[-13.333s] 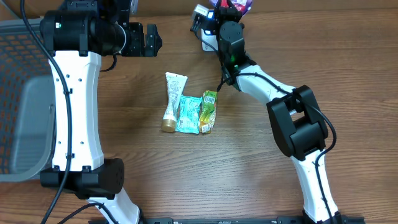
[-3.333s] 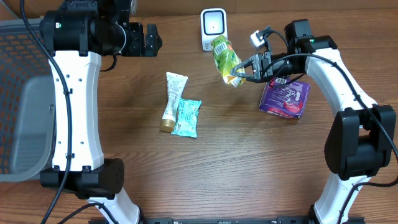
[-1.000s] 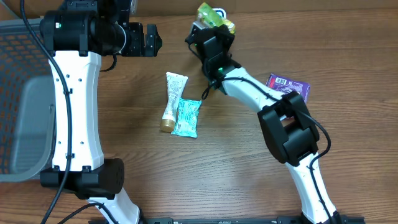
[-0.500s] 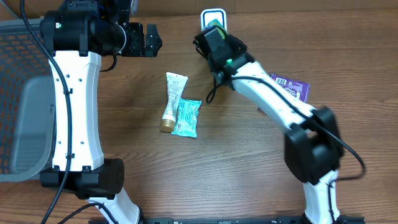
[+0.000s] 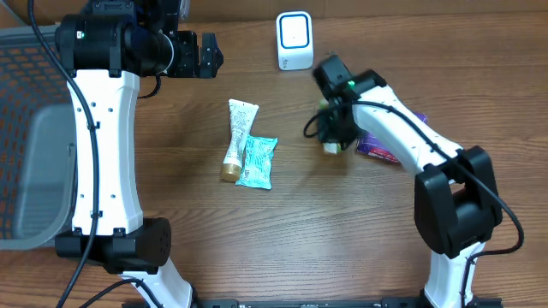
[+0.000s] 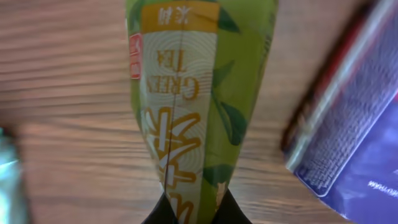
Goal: Scan the item barcode
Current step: 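Carry the green packet right and set it beside the purple box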
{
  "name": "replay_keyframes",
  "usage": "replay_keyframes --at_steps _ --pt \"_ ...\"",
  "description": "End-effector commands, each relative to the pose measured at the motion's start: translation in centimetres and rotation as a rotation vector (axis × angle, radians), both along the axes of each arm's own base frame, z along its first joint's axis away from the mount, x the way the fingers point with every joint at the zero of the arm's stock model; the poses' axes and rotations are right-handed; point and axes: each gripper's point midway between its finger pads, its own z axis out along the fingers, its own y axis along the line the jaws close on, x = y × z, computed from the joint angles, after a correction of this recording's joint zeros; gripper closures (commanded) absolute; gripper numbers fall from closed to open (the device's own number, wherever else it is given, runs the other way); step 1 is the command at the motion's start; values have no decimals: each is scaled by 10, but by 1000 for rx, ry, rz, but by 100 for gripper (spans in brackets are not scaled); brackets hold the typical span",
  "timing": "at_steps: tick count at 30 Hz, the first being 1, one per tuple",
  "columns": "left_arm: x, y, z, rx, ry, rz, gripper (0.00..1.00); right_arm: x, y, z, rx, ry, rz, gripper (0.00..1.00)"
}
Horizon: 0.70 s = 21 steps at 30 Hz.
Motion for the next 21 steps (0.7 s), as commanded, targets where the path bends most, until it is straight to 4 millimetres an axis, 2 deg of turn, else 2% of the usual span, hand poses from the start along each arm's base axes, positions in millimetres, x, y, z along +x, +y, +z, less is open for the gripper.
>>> replay_keyframes --at_steps 1,6,12,15,17,20,21 --pt "-1 -3 7 -17 -16 6 0 4 -25 -8 6 -5 -163 96" --pt "-1 -3 7 -17 -16 6 0 8 -81 -22 -77 4 -275 96" --pt "-1 -3 7 -17 -16 6 0 6 -145 -24 -133 39 -414 96" --pt "-1 -3 7 -17 -16 6 0 4 -166 -24 -138 59 -444 96" --pt "-1 -3 7 -17 -16 6 0 4 -170 -24 -123 66 -420 96" --pt "-1 -3 7 -17 -16 6 0 10 -159 -20 -44 70 -337 77" --pt "-1 -3 7 -17 -16 6 0 15 -151 -15 1 64 -313 61"
